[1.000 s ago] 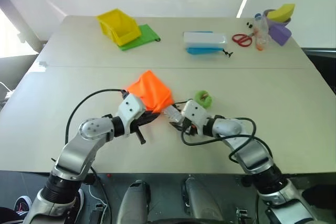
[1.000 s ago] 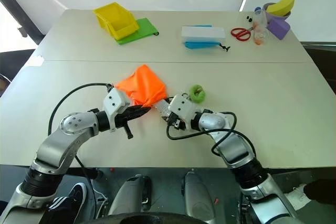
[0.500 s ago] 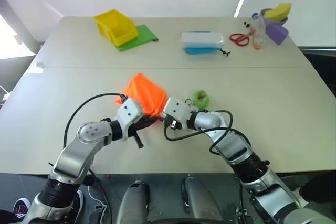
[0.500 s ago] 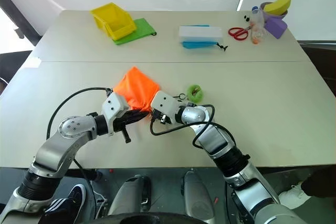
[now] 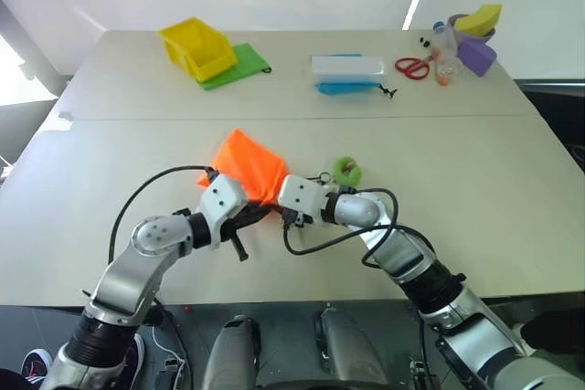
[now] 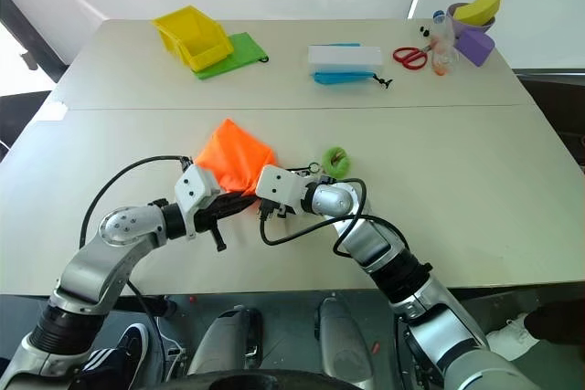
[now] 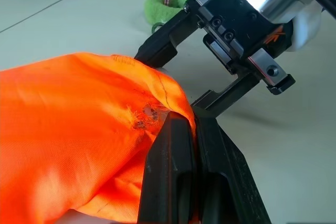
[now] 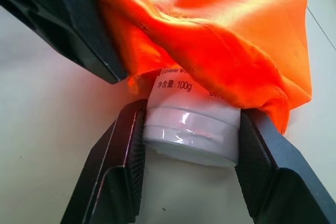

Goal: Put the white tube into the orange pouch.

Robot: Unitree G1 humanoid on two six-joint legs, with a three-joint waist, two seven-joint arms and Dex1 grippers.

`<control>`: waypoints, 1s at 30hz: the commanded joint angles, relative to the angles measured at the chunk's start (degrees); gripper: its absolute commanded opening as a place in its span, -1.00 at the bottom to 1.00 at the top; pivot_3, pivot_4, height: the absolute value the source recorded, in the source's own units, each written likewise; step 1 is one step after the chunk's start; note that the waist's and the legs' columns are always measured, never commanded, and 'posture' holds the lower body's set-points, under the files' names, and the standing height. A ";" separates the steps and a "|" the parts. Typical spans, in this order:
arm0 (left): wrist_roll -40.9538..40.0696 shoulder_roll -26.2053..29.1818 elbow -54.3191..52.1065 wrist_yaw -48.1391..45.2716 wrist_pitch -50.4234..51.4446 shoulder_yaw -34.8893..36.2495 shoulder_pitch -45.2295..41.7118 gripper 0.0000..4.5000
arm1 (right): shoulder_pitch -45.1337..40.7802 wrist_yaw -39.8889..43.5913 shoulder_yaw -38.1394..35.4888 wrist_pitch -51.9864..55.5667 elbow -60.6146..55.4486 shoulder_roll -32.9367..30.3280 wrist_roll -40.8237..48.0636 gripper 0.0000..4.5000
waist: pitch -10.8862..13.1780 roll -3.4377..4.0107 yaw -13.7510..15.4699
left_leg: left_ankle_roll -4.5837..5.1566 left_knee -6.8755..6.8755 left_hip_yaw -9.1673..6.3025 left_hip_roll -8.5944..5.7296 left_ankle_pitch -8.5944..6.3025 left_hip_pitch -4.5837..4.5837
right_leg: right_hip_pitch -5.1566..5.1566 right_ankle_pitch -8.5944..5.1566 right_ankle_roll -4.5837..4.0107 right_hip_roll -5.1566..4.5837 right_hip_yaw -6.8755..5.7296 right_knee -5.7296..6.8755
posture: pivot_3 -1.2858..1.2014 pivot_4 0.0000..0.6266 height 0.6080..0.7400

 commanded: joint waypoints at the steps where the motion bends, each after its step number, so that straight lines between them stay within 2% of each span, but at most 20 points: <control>1: -0.38 0.54 -0.68 -0.88 -2.18 1.25 0.27 -1.00 | 0.69 2.19 0.92 -1.08 0.39 0.75 0.87 -0.21 | 0.00 0.00 0.03 | 0.00 0.00 0.00 0.00 0.00 0.00 | 0.00 0.00 0.00 0.00 0.00 0.00 | 0.03 -0.52 1.00; 6: -0.47 0.62 -0.59 -0.89 -2.66 1.27 0.70 -1.00 | 0.91 2.49 -3.21 2.87 -0.72 3.83 4.94 -0.21 | 0.00 0.00 0.04 | 0.00 -0.01 -0.01 0.00 0.00 -0.02 | -0.01 0.00 0.00 0.00 0.00 -0.01 | 0.03 -0.52 1.00; 11: -0.33 0.39 -0.34 -0.90 -2.89 0.99 0.71 -1.00 | 1.87 4.10 -3.75 2.98 -2.46 3.75 6.78 0.92 | 0.00 0.01 0.16 | 0.00 -0.02 0.00 -0.01 0.00 -0.06 | -0.03 0.00 0.01 -0.06 -0.01 -0.04 | 0.03 -0.52 1.00; 12: -0.39 0.34 -0.43 -0.87 -2.87 1.02 0.86 -1.00 | 1.83 3.22 -3.73 2.18 -2.66 3.60 5.95 0.99 | 0.00 0.01 0.16 | 0.00 -0.02 0.00 -0.01 0.00 -0.07 | -0.03 0.00 0.01 -0.06 -0.01 -0.05 | 0.03 -0.52 1.00; 18: -0.25 0.71 0.21 -1.03 -3.26 1.39 1.24 -1.00 | 4.13 7.43 -8.19 6.11 -9.57 1.01 12.73 0.99 | 0.01 0.02 0.21 | 0.00 -0.01 -0.01 -0.01 0.00 -0.08 | -0.03 -0.01 0.00 -0.07 -0.02 -0.05 | 0.03 -0.52 1.00; 24: -0.34 1.46 0.27 -1.68 -3.50 1.67 1.61 -1.00 | 7.55 11.65 -10.49 9.57 -17.16 -5.81 16.97 0.99 | 0.01 0.01 0.28 | 0.00 -0.02 -0.01 -0.02 0.00 -0.09 | -0.03 -0.02 0.00 -0.09 -0.02 -0.09 | 0.03 -0.52 1.00; 30: -0.77 3.16 0.33 -3.09 -3.50 2.33 2.51 -1.00 | 7.30 7.97 -19.17 9.20 -16.07 -6.24 21.08 0.99 | 0.01 0.01 0.16 | 0.00 -0.02 0.01 -0.01 0.00 -0.08 | -0.05 -0.01 -0.01 -0.08 0.00 -0.10 | 0.03 -0.52 1.00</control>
